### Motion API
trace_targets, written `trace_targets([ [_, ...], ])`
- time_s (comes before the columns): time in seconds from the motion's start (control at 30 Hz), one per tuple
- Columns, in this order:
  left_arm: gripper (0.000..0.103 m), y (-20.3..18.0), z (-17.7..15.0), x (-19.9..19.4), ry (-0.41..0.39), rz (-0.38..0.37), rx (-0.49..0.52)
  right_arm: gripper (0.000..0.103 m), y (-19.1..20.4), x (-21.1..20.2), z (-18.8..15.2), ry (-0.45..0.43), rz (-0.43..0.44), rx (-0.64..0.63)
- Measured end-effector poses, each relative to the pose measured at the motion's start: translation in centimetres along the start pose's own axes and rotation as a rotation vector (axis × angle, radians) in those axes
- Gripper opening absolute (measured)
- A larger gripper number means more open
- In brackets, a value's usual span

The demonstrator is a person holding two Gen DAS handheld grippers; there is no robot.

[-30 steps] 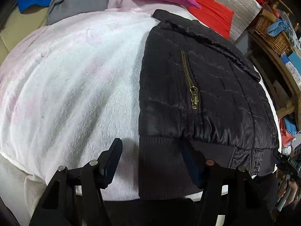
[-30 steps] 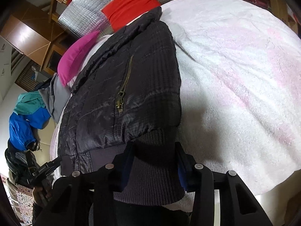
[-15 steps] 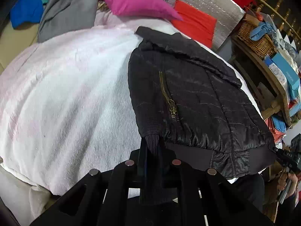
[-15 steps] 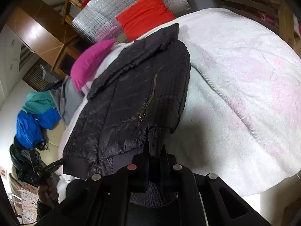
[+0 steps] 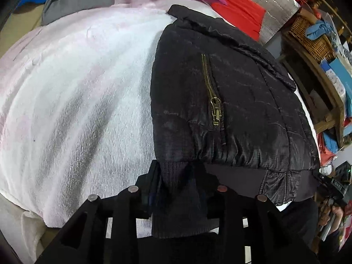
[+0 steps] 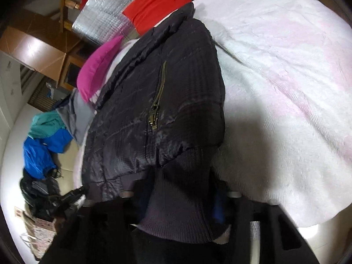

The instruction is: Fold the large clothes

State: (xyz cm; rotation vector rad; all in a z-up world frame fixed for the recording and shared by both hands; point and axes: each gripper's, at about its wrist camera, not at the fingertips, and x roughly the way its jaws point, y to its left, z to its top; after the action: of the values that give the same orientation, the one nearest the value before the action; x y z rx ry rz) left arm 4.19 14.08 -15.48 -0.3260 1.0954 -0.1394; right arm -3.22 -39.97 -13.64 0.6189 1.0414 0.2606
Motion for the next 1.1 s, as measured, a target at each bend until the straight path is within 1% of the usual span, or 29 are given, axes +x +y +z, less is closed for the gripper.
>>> trace_targets([
  [0.07,0.01,-0.4,0.0,-0.8,-0.016,0.017,0.03,0.012,0.5,-0.3,0.2,-0.003,0.009,-0.007],
  [0.1,0.009,-0.7,0.4,-1.0,-0.028,0.015,0.028,0.011,0.9,-0.8,0.4,-0.007,0.015,-0.016],
  [0.23,0.008,-0.6,0.9,-4.3,-0.101,-0.03,-0.007,0.01,3.4,-4.0,1.3,-0.052,0.072,-0.059],
  [0.33,0.008,-1.4,1.1,-7.5,-0.168,-0.046,0.007,0.008,5.0,-6.4,1.7,-0.085,0.121,-0.071],
  [0.4,0.008,-1.4,0.9,-9.5,-0.195,-0.057,0.013,0.008,6.0,-7.7,1.3,-0.094,0.146,-0.083],
  [0.47,0.008,-1.2,0.2,-11.1,-0.212,-0.066,0.021,0.008,6.1,-9.0,0.2,-0.092,0.153,-0.096],
  [0.57,0.008,-0.7,-1.5,-11.9,-0.201,-0.067,0.025,0.008,5.3,-10.1,-2.1,-0.079,0.161,-0.086],
  [0.67,0.008,-0.1,-4.0,-11.4,-0.17,-0.061,0.022,0.008,3.9,-10.5,-4.5,-0.065,0.165,-0.056],
  [0.77,0.008,0.9,-5.4,-9.6,-0.119,-0.05,0.008,0.008,1.8,-9.5,-6.6,-0.023,0.144,-0.037],
  [0.8,0.008,1.0,-5.7,-8.9,-0.108,-0.044,0.009,0.011,1.1,-9.1,-7.0,-0.018,0.137,-0.031],
  [0.87,0.01,1.2,-6.0,-8.8,-0.115,-0.046,0.013,0.012,0.3,-8.5,-7.2,-0.021,0.149,-0.006],
  [0.9,0.011,1.4,-6.0,-8.6,-0.114,-0.053,0.006,0.014,0.1,-8.2,-7.1,-0.027,0.155,0.004],
  [0.93,0.015,1.4,-5.9,-8.5,-0.112,-0.057,-0.002,0.018,-0.1,-8.2,-7.0,-0.031,0.155,0.01],
  [0.97,0.016,1.6,-5.9,-8.6,-0.114,-0.072,-0.013,0.035,-0.3,-8.1,-6.9,-0.038,0.154,0.015],
  [1.0,0.017,2.0,-5.7,-8.7,-0.118,-0.09,-0.029,0.056,-0.4,-8.3,-6.9,-0.047,0.151,0.018],
  [1.03,0.019,2.1,-5.8,-8.8,-0.12,-0.099,-0.039,0.065,-0.6,-8.5,-6.9,-0.062,0.148,0.024],
  [1.07,0.025,2.4,-5.5,-8.7,-0.124,-0.103,-0.05,0.068,-0.8,-8.8,-6.8,-0.078,0.146,0.031],
  [1.1,0.029,2.6,-5.3,-8.8,-0.132,-0.1,-0.061,0.068,-1.2,-9.1,-6.7,-0.084,0.15,0.038],
])
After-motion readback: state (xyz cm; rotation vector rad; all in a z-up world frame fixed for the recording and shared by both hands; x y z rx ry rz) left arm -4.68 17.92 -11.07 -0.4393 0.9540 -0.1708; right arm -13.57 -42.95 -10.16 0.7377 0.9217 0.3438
